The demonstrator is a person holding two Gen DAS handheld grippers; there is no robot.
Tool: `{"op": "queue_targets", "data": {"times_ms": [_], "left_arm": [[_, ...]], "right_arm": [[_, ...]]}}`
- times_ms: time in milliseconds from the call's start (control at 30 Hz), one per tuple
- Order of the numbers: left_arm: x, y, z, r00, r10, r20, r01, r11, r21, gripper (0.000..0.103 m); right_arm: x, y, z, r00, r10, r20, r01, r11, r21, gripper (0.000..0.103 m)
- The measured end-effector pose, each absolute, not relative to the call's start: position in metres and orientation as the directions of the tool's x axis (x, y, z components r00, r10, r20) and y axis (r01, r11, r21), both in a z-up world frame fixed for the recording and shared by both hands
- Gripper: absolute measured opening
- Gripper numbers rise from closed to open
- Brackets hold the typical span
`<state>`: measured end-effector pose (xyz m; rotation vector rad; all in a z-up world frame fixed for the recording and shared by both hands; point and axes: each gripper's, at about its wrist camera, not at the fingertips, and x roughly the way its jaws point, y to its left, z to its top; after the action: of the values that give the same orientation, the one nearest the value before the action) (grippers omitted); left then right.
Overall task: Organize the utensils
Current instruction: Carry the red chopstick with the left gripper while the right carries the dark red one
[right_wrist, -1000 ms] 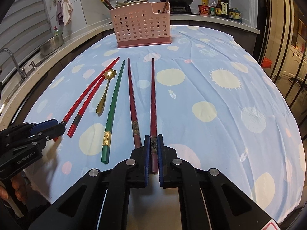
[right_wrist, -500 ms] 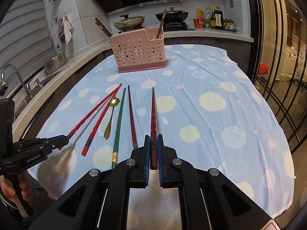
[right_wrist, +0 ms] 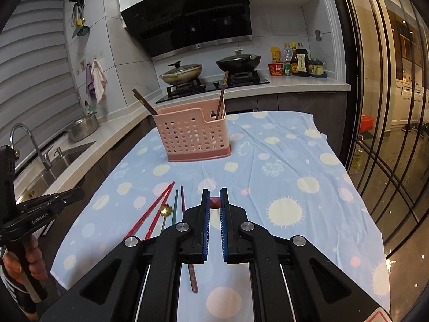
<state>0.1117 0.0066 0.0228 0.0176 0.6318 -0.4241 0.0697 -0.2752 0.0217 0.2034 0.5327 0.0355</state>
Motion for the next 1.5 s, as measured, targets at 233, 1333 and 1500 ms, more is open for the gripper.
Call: {"op": "queue_targets", "data": {"times_ms": [233,1333,1500], "left_arm": [[0.114,0.007,-0.006,0.686,-0.343,-0.642,0.366,0.925,-0.103,0.026],[0.124,0.020,0.026,0.723,-0.376,-0.580,0.367,0.920,-0.139,0.007],[0.145,0.011,0.063,0.768,-0.377,-0.517,0.377,0.920,-0.109,0.007]], "right_arm": [[0.066,-0.275,0.016,0.858,0.085,-0.507,0.023,0.979,0.203,0.007],[0.080,-0.270,0.046,0.888,0.117,-0.445,-0.026,0.978,0.207,0.007],[0.097,-0.271,0.065,0.899,0.129,-0.418,-0.045,0.978,0.205,0.007]]}}
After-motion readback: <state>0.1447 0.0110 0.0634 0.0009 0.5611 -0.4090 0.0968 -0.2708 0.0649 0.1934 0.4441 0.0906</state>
